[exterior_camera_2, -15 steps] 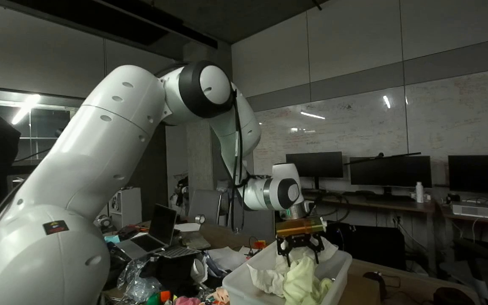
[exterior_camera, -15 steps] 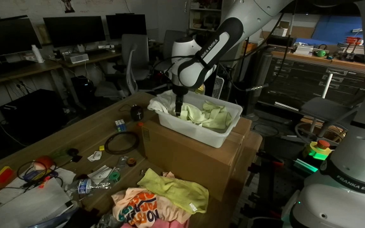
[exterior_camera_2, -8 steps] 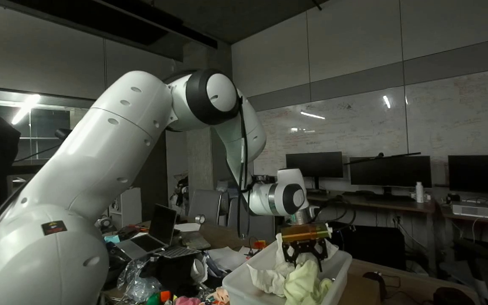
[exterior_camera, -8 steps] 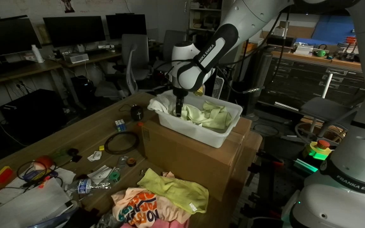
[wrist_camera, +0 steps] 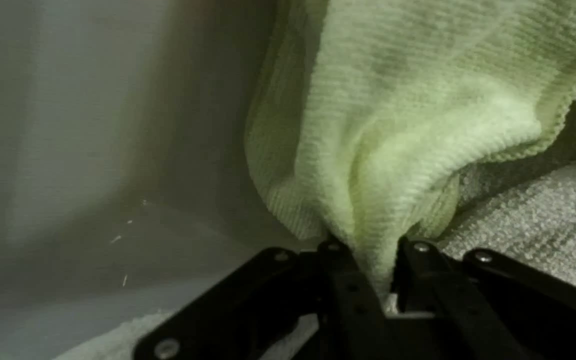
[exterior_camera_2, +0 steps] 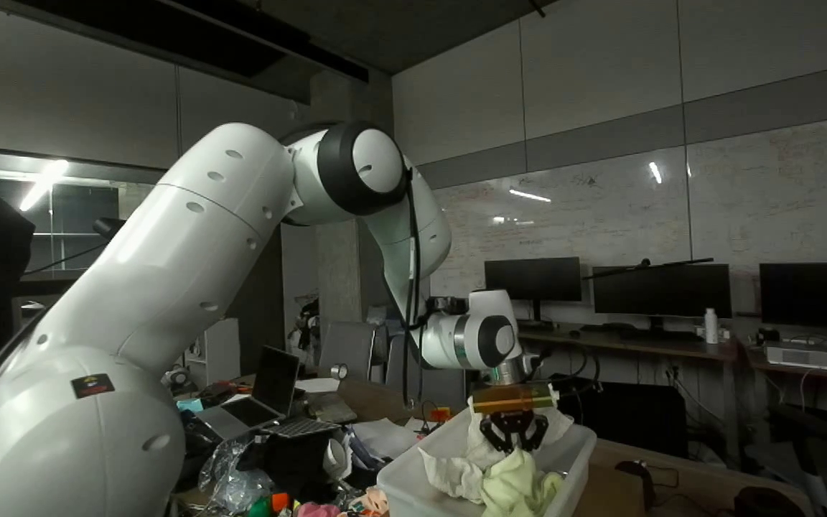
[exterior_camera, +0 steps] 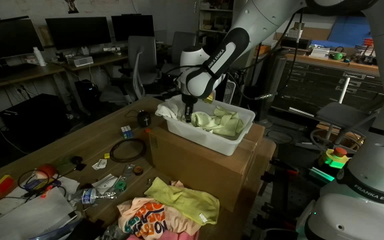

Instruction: Remove the things from the bowl and put them on the table

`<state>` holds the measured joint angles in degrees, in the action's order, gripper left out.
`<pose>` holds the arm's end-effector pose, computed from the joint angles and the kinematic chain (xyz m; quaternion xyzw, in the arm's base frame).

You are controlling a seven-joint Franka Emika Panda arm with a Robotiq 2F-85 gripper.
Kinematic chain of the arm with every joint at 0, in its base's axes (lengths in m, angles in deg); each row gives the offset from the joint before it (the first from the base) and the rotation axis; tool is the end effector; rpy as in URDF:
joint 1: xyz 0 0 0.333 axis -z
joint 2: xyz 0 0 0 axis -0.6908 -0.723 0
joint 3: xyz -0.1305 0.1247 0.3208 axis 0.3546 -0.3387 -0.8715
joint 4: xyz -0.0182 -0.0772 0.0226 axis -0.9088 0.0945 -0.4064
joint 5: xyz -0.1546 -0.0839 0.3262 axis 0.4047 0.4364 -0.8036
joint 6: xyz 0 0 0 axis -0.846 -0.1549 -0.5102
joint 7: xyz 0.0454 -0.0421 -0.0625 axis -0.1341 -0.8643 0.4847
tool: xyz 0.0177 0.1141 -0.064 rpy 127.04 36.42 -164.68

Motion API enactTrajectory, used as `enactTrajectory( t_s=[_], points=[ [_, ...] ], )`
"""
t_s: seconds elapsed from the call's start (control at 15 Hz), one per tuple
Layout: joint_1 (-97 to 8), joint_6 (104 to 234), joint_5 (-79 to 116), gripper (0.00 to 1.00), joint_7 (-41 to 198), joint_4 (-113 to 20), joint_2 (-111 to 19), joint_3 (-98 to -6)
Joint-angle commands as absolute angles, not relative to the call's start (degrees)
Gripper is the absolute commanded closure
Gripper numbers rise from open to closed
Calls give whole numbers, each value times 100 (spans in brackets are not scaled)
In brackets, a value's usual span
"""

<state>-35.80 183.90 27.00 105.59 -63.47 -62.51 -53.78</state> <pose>0.6485 -0.1118 0.2387 0.9777 0.1915 0.0362 0.0778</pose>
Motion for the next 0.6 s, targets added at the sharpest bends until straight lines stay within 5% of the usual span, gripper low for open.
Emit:
enactTrajectory(
  t_s=[0.0, 0.53],
  points=[
    [-3705, 18360, 2748, 100, 10175, -6454, -6036, -5316],
    [-4170, 18683, 3194, 97, 8736, -7293, -4376, -4814]
  ],
)
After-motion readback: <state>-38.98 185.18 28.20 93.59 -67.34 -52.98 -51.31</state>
